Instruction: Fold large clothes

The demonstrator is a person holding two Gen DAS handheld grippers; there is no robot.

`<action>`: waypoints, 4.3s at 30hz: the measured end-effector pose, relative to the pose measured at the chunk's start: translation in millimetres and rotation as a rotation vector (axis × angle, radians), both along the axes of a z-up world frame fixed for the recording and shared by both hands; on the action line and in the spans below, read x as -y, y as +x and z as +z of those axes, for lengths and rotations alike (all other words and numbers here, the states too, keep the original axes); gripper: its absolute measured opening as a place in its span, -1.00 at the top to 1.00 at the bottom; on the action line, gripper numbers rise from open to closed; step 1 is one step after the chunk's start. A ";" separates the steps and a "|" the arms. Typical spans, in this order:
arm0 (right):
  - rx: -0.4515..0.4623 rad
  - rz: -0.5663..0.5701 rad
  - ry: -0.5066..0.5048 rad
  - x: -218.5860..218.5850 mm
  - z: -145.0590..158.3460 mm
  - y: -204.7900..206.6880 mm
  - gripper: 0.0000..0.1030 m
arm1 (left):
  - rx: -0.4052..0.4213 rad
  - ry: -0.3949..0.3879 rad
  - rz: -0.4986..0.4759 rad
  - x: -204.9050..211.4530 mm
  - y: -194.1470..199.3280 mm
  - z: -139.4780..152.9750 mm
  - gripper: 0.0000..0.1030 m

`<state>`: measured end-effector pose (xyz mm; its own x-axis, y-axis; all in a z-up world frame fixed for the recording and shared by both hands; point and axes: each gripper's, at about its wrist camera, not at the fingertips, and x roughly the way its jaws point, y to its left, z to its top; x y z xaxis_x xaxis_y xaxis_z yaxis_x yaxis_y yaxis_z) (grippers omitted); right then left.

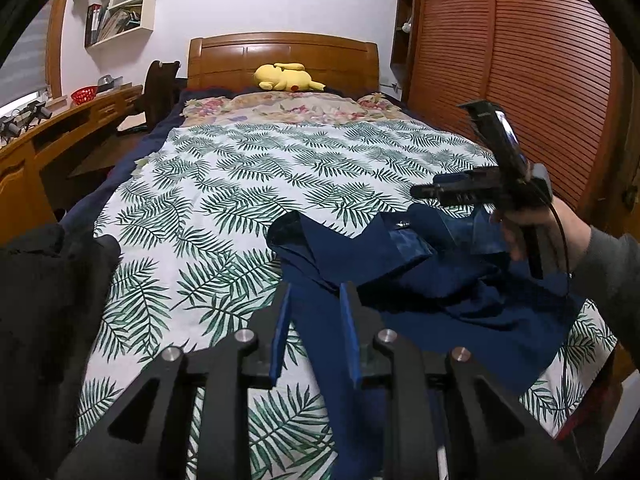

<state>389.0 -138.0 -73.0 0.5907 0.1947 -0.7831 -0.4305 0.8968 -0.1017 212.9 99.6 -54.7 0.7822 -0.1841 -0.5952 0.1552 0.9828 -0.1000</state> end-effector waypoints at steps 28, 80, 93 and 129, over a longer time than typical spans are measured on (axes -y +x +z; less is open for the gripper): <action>-0.053 0.226 -0.108 -71.0 -27.2 -30.7 0.97 | 0.010 -0.003 0.017 -7.4 -3.9 3.6 0.55; -0.134 0.060 -0.235 9.0 -32.8 -19.8 0.98 | -0.103 0.076 -0.087 40.2 6.3 -32.4 0.54; 0.156 -0.027 -0.251 -14.3 -4.2 13.4 0.88 | -0.094 0.074 -0.095 43.0 2.5 -29.2 0.54; -0.065 -0.368 -0.087 210.1 -22.8 1.8 0.00 | -0.121 0.124 -0.197 113.9 5.8 -49.9 0.54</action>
<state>390.7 -348.1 -95.8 0.5572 -0.0894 -0.8256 -0.0898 0.9819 -0.1669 218.7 -14.3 -104.6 0.6599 -0.2458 -0.7100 0.3392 0.9406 -0.0104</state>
